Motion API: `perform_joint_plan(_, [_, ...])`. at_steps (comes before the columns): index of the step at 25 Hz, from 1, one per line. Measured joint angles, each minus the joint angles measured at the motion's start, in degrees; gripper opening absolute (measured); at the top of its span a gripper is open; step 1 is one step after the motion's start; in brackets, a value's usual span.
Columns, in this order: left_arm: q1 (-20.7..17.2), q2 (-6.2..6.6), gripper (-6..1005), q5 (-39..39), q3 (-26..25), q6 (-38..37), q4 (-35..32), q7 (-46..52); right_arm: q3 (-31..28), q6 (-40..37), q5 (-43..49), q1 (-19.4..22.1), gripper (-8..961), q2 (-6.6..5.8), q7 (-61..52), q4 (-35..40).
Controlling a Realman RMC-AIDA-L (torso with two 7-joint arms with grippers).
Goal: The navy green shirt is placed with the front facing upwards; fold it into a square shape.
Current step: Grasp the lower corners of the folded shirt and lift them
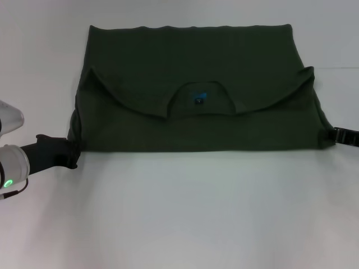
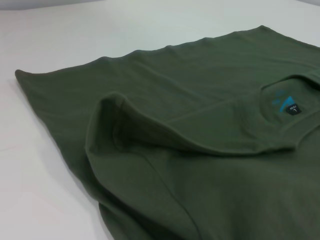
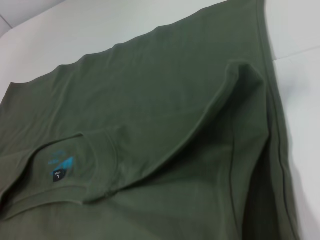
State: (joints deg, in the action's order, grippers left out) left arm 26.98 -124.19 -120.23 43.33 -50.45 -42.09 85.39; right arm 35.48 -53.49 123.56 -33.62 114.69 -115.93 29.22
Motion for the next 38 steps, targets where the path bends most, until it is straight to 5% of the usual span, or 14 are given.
perform_joint_plan(6, [-0.29,0.02,4,-0.09,0.00,-1.32,-0.88,1.91,-2.48,-2.72,-0.04,1.03,36,-0.28,2.31,0.29])
perform_joint_plan(16, [-3.18,0.11,4,-5.45,-0.74,-15.00,-8.64,14.10,-10.58,-14.52,-0.85,5.00,43,-0.58,10.92,1.86])
perform_joint_plan(29, [-7.40,1.16,5,-8.53,-12.66,-43.64,-14.52,15.24,-11.39,-31.86,-1.41,12.86,52,-0.66,15.94,6.95])
perform_joint_plan(38, [-7.83,2.71,5,-10.95,-18.53,-54.38,-14.53,16.28,-11.68,-44.01,-1.08,19.98,59,-0.42,20.87,10.23])
